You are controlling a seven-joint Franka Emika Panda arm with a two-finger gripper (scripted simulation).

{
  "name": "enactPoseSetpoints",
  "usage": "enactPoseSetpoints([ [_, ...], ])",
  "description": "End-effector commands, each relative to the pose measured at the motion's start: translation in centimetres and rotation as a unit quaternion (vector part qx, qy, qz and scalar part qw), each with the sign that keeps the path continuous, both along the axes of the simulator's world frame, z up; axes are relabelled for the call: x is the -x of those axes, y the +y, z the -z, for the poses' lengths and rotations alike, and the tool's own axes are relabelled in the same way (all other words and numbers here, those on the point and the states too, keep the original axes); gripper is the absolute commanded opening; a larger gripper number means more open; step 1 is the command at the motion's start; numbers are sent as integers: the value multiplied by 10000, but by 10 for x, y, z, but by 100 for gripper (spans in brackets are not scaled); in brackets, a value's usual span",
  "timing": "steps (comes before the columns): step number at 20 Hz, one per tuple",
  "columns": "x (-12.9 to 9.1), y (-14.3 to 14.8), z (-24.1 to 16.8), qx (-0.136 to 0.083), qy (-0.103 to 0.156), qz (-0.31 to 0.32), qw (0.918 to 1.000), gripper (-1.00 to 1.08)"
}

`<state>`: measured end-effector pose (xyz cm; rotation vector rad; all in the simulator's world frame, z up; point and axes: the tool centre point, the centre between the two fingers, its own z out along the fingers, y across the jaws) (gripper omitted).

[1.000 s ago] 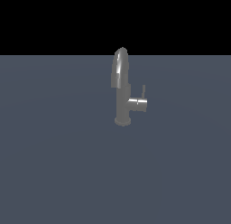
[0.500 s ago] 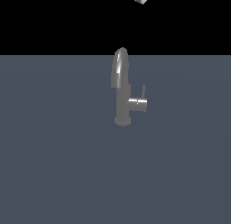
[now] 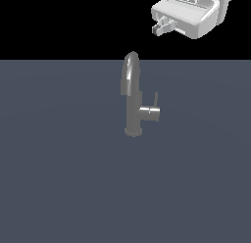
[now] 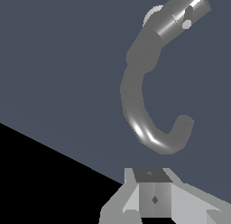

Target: Turn on the faucet by rotating a designated handle.

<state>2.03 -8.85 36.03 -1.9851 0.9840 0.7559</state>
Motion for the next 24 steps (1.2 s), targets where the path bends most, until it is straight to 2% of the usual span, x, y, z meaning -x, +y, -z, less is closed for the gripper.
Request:
enactPoseSetpoints([
  [1,-10,-7,18,-287,229,259,9990,-100],
  [5,-25,-18,50,-768,620,704,9926,-100],
  [8,-34,-24,77,-1138,925,1049,9836,-100],
  [16,-47,-33,147,-2025,1663,1886,9464,-100],
  [20,-49,-32,173,-2332,1920,2176,9281,-100],
  [24,-50,-31,191,-2540,2094,2372,9140,-100],
])
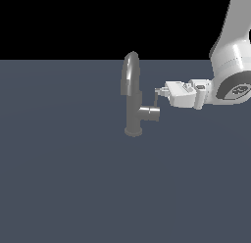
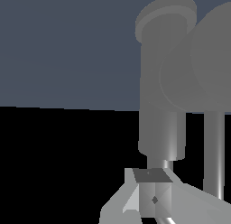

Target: Turn on the faucet by rotating a designated handle.

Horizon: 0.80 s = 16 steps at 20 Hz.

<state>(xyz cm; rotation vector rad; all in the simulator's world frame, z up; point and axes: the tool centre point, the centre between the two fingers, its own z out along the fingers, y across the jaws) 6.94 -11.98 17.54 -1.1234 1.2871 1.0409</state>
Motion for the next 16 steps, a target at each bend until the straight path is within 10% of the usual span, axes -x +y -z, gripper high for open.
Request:
enactPoseSetpoints([
  [1,0,1,9,-125,100,119,9998,-100],
  [16,4,4,14,-198,153,183,9995,-100],
])
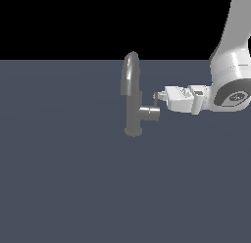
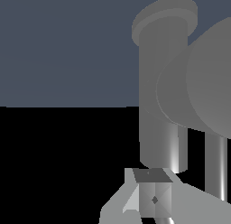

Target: Turn on the faucet by rotating a designated handle.

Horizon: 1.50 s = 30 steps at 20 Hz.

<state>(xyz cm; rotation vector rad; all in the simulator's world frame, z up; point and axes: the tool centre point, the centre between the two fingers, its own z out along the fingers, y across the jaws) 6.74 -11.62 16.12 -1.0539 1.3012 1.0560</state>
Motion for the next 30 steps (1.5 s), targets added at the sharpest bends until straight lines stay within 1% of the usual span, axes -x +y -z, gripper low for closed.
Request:
enactPoseSetpoints([
  [1,5,1,-1,1,-1,0,10000,-100],
  [17,47,10,-10,1,-1,0,10000,-100],
  [18,47,10,-10,1,-1,0,10000,-100],
  [19,42,10,-8,16,-14,15,10000,-100],
  [30,82,17,13,6,-6,6,10000,-100],
])
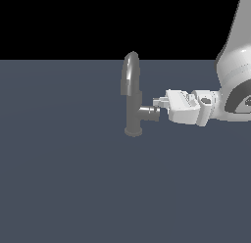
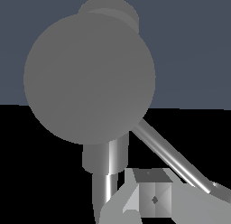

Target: Turn on the faucet by rotating a designated handle.

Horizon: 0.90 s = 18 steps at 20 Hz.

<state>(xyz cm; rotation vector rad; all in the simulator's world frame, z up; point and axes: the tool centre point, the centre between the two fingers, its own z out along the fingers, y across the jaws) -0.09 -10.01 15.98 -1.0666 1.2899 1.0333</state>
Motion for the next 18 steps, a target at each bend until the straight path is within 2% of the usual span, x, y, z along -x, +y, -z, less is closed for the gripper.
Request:
enactPoseSetpoints([
  [1,17,2,14,-40,111,-17,9999,-100],
  [4,25,3,18,-40,111,-17,9999,-100],
  [5,13,3,6,-10,-6,-15,10000,-100],
  [15,36,6,71,-41,107,-19,9999,-100],
  [16,36,6,71,-41,107,-19,9999,-100],
  [17,25,6,48,-36,-72,-47,10000,-100],
  [18,24,5,52,-37,-62,-46,10000,-100],
])
